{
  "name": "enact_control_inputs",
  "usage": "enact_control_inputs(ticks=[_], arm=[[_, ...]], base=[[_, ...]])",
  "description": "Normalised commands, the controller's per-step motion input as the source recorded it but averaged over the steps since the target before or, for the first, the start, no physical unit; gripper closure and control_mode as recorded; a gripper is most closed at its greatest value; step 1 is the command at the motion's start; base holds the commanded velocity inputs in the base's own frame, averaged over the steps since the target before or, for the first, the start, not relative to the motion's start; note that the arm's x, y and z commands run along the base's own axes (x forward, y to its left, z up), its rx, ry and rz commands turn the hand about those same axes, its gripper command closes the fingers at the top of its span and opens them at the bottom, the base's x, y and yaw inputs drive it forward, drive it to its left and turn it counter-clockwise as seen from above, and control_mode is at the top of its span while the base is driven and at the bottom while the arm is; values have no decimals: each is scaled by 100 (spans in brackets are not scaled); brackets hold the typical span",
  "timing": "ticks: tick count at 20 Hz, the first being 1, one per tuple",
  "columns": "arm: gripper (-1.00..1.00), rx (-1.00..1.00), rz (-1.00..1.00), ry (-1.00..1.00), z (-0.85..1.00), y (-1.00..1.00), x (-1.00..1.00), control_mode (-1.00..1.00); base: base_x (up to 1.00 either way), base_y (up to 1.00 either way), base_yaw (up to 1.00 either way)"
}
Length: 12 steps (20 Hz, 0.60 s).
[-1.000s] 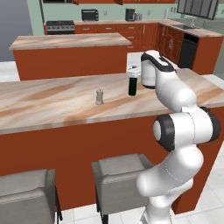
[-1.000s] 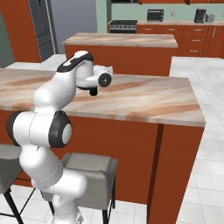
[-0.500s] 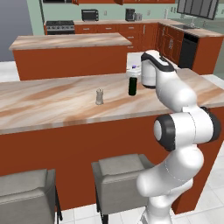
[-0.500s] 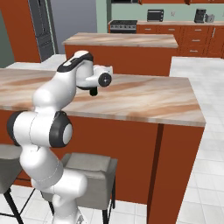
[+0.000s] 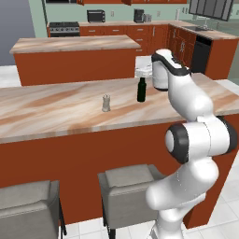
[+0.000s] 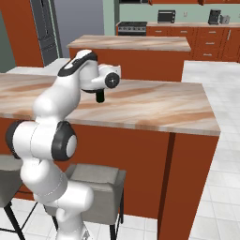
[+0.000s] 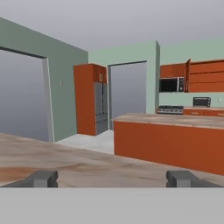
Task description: Get the candle and the beer from the cabinet and move them to the dining counter.
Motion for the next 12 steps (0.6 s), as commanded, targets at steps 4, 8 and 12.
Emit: enact_control_inputs(ticks=[4,8,12], arm=[[-100,0,0,1,38,-33,-57,-100],[-100,0,-2,6,42,-43,-75,-100],[-100,0,-6,15,31,-23,-81,-100]], base=[[0,0,0],[0,0,0],[0,0,0]])
